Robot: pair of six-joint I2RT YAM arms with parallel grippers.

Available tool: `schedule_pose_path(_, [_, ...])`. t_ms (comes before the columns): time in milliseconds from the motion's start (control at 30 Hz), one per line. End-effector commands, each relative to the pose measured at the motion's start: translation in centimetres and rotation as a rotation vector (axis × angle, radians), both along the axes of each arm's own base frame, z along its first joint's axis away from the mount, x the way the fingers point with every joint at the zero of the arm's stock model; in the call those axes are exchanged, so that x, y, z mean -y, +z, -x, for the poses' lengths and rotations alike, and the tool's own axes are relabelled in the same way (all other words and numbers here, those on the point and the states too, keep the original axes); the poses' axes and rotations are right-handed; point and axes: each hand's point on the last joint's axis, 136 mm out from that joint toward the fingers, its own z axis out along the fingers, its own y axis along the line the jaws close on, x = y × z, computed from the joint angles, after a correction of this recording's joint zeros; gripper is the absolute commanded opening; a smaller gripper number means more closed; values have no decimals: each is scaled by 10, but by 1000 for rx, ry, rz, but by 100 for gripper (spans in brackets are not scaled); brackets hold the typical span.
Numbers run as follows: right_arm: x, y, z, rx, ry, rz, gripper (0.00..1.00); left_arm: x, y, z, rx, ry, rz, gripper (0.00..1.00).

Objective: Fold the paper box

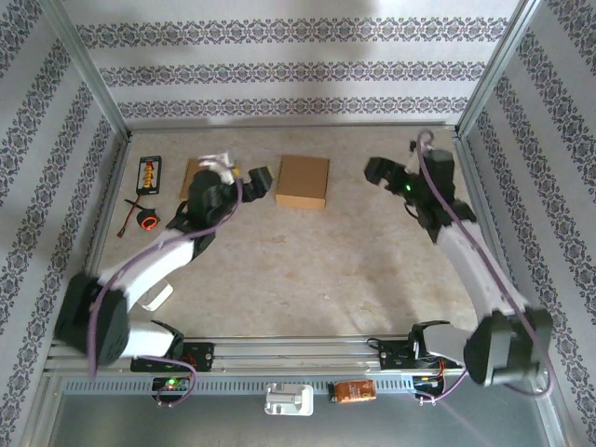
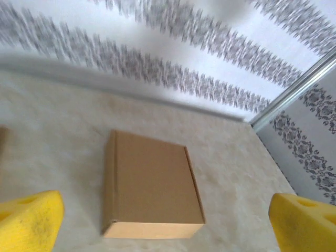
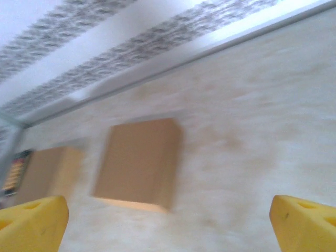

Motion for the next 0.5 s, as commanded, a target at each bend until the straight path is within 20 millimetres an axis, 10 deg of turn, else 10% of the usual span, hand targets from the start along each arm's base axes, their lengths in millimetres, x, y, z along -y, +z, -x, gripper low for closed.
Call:
schedule_pose_path(0, [70,-55,21,-28,-243,352,98,-59,-24,38,30,165,-316,100])
schedule_pose_path(233, [106,-132,3,-62,-252,447,98,-147,-76,74,6,357,-440,100])
schedule_pose_path(467, [64,-135,-21,235,-64,408,98,-188,-107,64,-22,392,-463,100])
